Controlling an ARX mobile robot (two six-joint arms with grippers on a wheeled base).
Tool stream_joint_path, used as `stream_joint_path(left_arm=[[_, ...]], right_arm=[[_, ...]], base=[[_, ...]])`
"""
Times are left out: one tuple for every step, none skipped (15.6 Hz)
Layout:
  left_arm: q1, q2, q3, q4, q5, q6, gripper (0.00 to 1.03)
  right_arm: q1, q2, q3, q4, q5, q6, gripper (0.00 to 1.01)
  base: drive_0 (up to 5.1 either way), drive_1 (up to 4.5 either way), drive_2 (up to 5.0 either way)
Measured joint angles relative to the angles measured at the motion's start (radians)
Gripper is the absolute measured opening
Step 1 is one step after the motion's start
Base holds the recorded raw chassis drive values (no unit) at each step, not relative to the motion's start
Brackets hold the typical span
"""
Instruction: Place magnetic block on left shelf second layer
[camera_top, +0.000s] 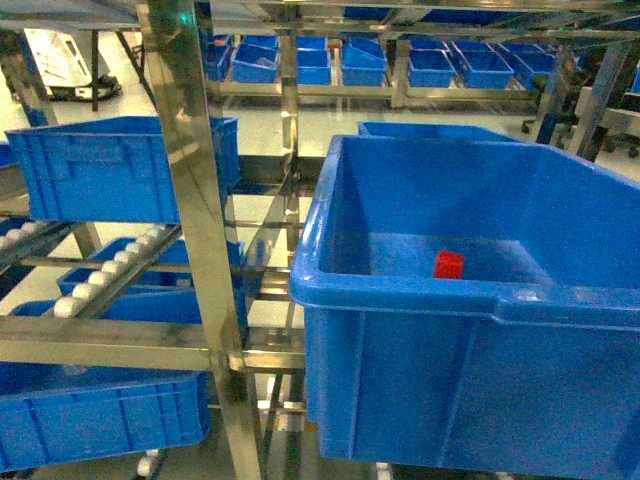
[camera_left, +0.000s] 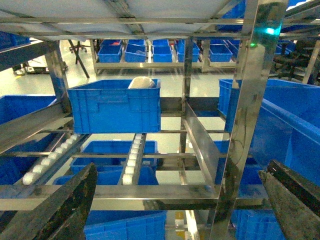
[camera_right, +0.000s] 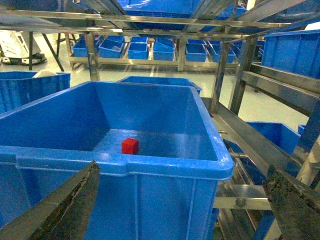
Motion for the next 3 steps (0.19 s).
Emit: stream_joint_path(left_arm=[[0.0, 0.0, 0.0, 0.0, 0.0, 0.0, 0.98], [0.0, 0.0, 0.0, 0.0, 0.0, 0.0, 0.98], [0.0, 0.0, 0.0, 0.0, 0.0, 0.0, 0.98]], right_arm=[[0.0, 0.0, 0.0, 0.0, 0.0, 0.0, 0.98], [0.0, 0.0, 0.0, 0.0, 0.0, 0.0, 0.98], [0.0, 0.0, 0.0, 0.0, 0.0, 0.0, 0.98]], base=[[0.0, 0.0, 0.0], [0.0, 0.0, 0.0], [0.0, 0.0, 0.0]])
